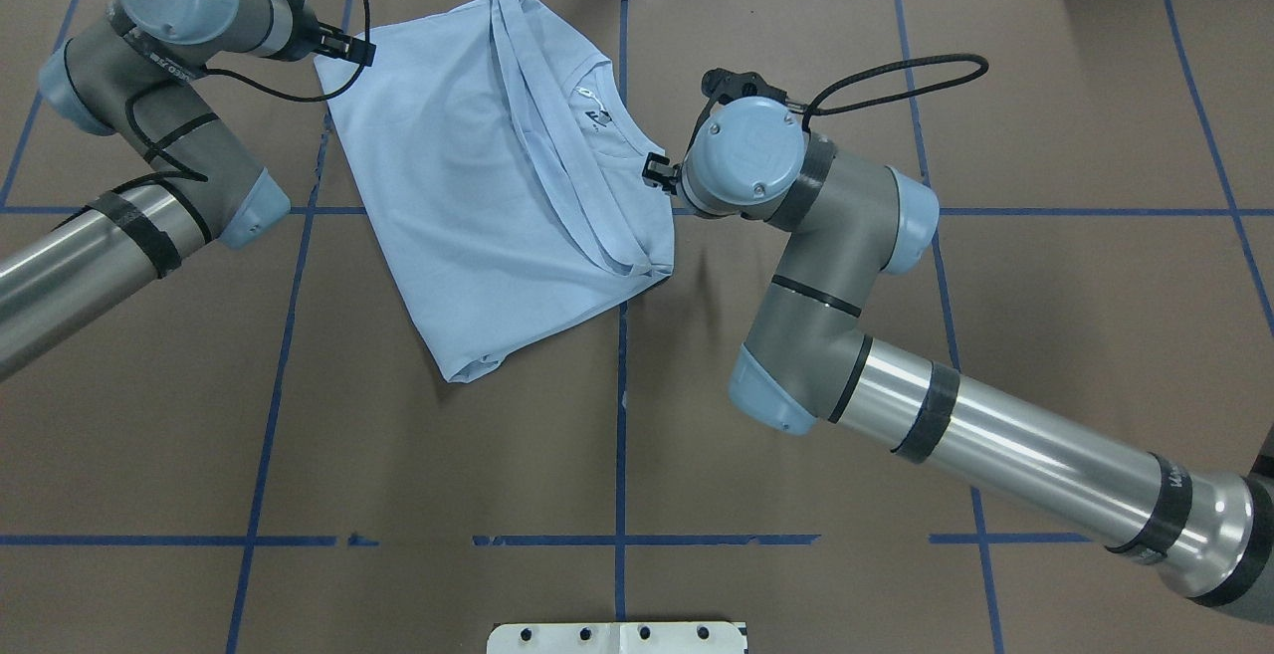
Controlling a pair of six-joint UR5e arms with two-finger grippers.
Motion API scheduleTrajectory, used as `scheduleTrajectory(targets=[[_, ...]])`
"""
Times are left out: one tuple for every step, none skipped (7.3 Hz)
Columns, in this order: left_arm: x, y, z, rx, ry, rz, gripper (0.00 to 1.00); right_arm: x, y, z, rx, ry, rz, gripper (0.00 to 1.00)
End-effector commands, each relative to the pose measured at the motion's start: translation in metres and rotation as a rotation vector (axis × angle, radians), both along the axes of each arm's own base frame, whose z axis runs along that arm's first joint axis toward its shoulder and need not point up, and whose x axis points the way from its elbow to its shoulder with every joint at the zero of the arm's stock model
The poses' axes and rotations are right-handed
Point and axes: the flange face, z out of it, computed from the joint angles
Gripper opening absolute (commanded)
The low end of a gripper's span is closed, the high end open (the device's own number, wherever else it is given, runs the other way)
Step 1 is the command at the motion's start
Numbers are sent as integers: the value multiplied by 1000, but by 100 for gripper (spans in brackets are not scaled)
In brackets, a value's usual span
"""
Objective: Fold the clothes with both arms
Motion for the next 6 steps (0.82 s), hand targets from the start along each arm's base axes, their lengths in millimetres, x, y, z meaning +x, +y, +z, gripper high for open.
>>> scheduleTrajectory(targets=[[-1,1,-1,2,4,1,100,-38,22,15,-69,17,23,69],[-1,1,-1,2,4,1,100,-44,22,14,-76,22,24,65],[-1,1,0,1,3,1,100,-46,24,13,-76,21,21,62],[-1,1,-1,2,4,1,100,-49,27,9,-73,17,14,59],[-1,2,1,1,3,1,100,-53,31,7,-72,14,8,58],[-1,2,3,-2,1,1,100,-54,32,7,-72,14,7,52]])
